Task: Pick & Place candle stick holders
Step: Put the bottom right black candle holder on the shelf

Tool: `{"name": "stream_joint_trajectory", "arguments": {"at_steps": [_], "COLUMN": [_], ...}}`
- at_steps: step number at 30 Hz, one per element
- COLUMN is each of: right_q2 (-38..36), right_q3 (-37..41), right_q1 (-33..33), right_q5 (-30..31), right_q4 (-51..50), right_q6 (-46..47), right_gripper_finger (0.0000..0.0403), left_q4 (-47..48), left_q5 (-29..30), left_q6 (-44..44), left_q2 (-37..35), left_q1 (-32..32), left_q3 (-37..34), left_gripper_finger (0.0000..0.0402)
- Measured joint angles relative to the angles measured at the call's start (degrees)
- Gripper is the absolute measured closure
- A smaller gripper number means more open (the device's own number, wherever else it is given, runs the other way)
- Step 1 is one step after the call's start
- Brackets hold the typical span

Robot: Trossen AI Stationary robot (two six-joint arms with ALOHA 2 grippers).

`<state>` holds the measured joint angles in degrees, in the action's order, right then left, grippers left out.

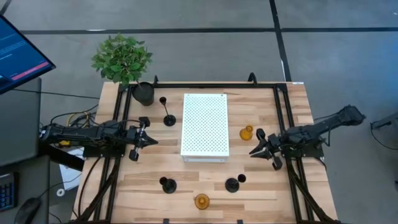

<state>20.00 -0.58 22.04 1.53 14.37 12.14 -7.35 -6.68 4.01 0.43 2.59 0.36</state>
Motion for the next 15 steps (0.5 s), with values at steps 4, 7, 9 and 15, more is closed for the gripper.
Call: {"name": "stream_joint_trajectory", "arguments": {"at_steps": [4,7,9,15], "right_q2": [6.02,10.43,13.18,21.57], "right_q3": [0.00,0.00,-0.04,-0.09], "right_q1": [2.64,4.48,5.40,6.93], "right_q5": [-0.07,-0.01,0.01,0.21], "right_q4": [3.50,8.36,13.38,23.42], "right_q6": [0.00,-0.02,-0.04,-0.04], "right_gripper_finger": [0.0285,0.0261,0.0252,0.0250], "left_q4": [-0.02,-0.10,-0.22,-0.24], "left_q5": [0.00,0.00,0.00,0.00], "left_q6": [-0.01,0.00,0.00,0.00], "left_q2": [0.00,-0.01,0.00,0.00], "left_q1": [0.00,0.00,0.02,0.01], "left_q3": [-0.02,-0.01,-0.02,0.00], "left_gripper_finger": [0.0394,0.0394,0.0394,0.0394]}}
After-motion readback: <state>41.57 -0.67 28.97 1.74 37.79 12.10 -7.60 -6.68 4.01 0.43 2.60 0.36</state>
